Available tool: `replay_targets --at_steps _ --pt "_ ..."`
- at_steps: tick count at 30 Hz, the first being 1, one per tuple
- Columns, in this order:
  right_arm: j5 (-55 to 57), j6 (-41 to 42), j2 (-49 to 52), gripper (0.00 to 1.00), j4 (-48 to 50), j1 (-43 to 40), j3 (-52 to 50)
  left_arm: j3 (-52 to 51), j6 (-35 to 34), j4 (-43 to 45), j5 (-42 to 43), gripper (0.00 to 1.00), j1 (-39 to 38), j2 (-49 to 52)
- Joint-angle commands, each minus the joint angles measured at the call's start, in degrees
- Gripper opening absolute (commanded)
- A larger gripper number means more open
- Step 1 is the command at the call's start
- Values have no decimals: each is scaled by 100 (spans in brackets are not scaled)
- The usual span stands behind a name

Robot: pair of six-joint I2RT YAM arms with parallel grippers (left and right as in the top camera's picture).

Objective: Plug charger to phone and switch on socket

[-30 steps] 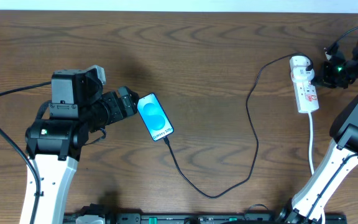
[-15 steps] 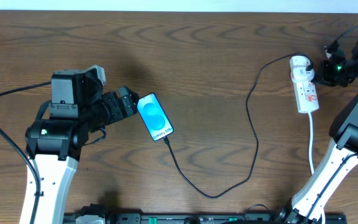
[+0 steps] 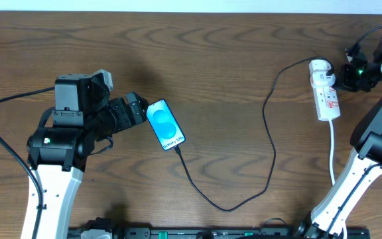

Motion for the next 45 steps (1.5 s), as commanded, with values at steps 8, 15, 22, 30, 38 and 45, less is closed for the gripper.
replay_targets --at_steps 8,15,22,30,38,45 --pt "-1106 37 278 1 -254 645 -190 105 13 4 -50 94 7 -39" --pt "-1510 35 278 1 -256 643 -190 105 13 4 -50 94 7 -39" --pt "-1808 15 278 1 -400 643 -190 105 13 9 -50 94 7 -42" --pt "-1919 15 278 1 -533 643 -190 105 15 7 -52 94 7 -42" --pt "-1923 70 275 1 -378 575 -188 105 13 7 -50 94 7 -42" --pt "-1880 254 72 1 -348 188 -177 105 15 9 -50 94 7 -42"
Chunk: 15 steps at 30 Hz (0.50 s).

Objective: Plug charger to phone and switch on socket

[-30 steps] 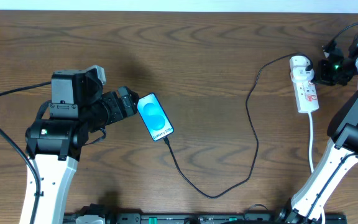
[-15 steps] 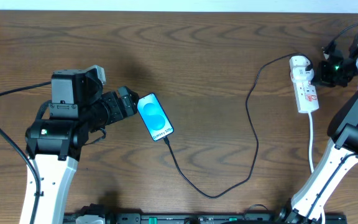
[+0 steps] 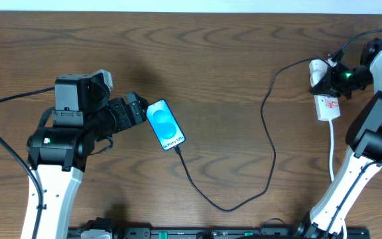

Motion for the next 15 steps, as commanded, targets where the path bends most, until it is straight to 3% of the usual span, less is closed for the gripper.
replay_targets --at_steps 1,15 --pt "-608 76 -7 1 376 -90 92 105 13 11 -50 94 7 -39" --pt "745 223 -1237 1 76 -299 90 105 13 11 -52 94 7 -39"
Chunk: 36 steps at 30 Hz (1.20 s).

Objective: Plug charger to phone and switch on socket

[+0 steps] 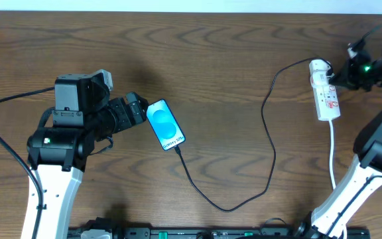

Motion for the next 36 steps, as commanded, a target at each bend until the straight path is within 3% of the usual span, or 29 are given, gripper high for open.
replay_targets --at_steps 1,13,22,36 --pt "494 219 -356 1 17 -15 90 105 13 9 -50 94 7 -39" --pt "1005 400 -337 1 221 -24 -61 105 13 9 -52 94 7 -39" --pt "798 507 -337 1 1209 -24 -929 105 13 9 -50 94 7 -39" --pt "833 503 -337 1 1928 -31 -1338 105 13 9 -50 94 7 -39"
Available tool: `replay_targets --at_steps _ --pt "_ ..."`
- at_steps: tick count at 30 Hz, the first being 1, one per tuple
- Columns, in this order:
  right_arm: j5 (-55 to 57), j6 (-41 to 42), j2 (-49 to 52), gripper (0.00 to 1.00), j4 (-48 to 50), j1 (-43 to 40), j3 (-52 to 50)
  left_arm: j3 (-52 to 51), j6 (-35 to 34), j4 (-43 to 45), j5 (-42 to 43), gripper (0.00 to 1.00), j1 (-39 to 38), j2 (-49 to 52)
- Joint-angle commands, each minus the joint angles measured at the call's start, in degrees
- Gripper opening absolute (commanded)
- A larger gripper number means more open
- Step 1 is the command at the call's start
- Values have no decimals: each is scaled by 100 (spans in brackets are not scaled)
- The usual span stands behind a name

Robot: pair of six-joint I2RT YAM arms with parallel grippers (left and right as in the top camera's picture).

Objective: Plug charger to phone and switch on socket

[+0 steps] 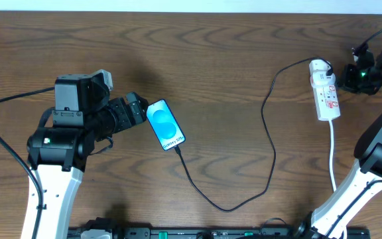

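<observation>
The phone (165, 125) lies tilted on the table with its blue screen lit. A black cable (270, 143) is plugged into its lower end and loops across the table to the white charger plug (318, 66) at the top of the white socket strip (328, 99). My left gripper (142, 111) rests against the phone's upper left edge; its jaws are hard to read from above. My right gripper (345, 72) hovers just right of the strip's upper end, apart from it, with a green light on its wrist. Whether it is open or shut does not show.
The strip's white lead (333, 149) runs down toward the front edge beside my right arm. The left arm's black cable curves along the left side of the table. The wooden table (217, 60) fills the view.
My right gripper has moved a little further right and away from the socket strip. The left gripper, the phone and the cable lie as before.
My right gripper first stood to the right of the strip. It was then over the strip's upper end by the charger plug. After that it was back off to the right, and now a little further away. The left gripper stayed at the phone throughout.
</observation>
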Motion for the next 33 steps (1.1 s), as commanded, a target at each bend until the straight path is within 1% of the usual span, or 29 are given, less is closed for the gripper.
replay_targets --at_steps 1,9,14,25,33 --pt "-15 61 15 1 83 -31 -81 105 13 7 -52 94 7 -39" --pt "142 -387 15 1 330 -15 -236 105 13 9 -50 94 7 -39" --pt "142 -826 15 1 374 -13 -269 105 13 9 -50 94 7 -39" --pt "140 -844 15 1 568 0 -369 105 13 9 -50 94 7 -39" --pt "-66 -767 15 1 1014 55 -793 105 13 9 -50 94 7 -39"
